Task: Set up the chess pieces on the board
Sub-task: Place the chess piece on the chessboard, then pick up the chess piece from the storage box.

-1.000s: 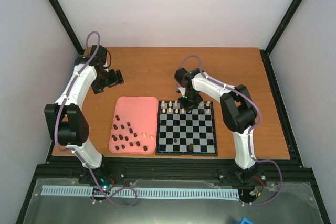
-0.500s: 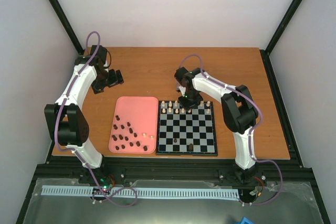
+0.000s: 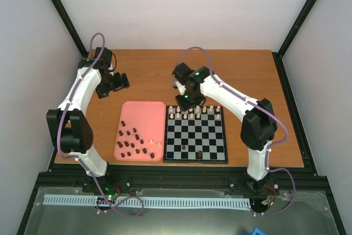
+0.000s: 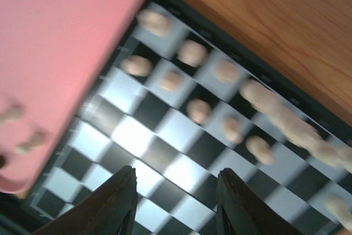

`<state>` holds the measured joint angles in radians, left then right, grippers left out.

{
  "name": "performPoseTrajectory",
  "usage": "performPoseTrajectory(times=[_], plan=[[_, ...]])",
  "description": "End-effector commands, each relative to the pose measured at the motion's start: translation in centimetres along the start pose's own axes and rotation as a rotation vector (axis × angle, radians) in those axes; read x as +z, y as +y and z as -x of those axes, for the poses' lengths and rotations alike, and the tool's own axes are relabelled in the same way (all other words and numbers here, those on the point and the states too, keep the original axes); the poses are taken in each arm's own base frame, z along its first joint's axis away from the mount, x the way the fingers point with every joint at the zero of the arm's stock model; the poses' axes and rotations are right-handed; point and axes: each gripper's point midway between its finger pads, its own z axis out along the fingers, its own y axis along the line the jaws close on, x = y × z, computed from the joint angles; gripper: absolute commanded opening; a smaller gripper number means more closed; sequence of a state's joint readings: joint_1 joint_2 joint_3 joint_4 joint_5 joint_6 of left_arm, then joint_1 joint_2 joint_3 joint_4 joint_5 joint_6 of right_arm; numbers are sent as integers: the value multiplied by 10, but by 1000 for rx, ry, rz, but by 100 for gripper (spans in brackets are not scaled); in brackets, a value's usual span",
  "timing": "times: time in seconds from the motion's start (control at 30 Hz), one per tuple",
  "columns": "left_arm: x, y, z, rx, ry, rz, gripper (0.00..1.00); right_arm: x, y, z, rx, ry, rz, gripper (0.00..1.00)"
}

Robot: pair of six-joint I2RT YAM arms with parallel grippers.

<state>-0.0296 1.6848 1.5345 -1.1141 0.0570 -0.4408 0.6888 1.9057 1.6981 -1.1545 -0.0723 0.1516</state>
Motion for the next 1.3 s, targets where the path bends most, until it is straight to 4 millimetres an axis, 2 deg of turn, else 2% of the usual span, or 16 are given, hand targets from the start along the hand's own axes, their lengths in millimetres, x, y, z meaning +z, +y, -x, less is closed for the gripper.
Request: performPoseTrajectory(times=[0.0,0.1,0.2,0.33,0.43,0.57,0.73,0.93,1.27], plan=[[-19,-6,10,4,-58,-37,100,3,71,12,-98,-20,95,41],[-21,-8,10,4,-62,-45,100,17,114,18,-171,-19,169,40],[-21,-8,8,6,-58,-50,100,35,147,16,-258,5,197,40],[-24,-8,7,9,-64,-53,100,51,180,8,-333,37,226,39],[-23,-9,5,8,-62,-57,100,62,196,-3,-378,72,253,39],[-22,-8,3,6,-56,-60,100,81,201,-19,-405,136,261,38],[-25,-8,1,7,-61,-64,100,89,206,-26,-401,159,284,38],[-22,-7,-1,7,-53,-65,100,100,202,-37,-394,210,274,37],[-21,-6,-4,8,-51,-64,100,111,200,-41,-392,234,262,33]])
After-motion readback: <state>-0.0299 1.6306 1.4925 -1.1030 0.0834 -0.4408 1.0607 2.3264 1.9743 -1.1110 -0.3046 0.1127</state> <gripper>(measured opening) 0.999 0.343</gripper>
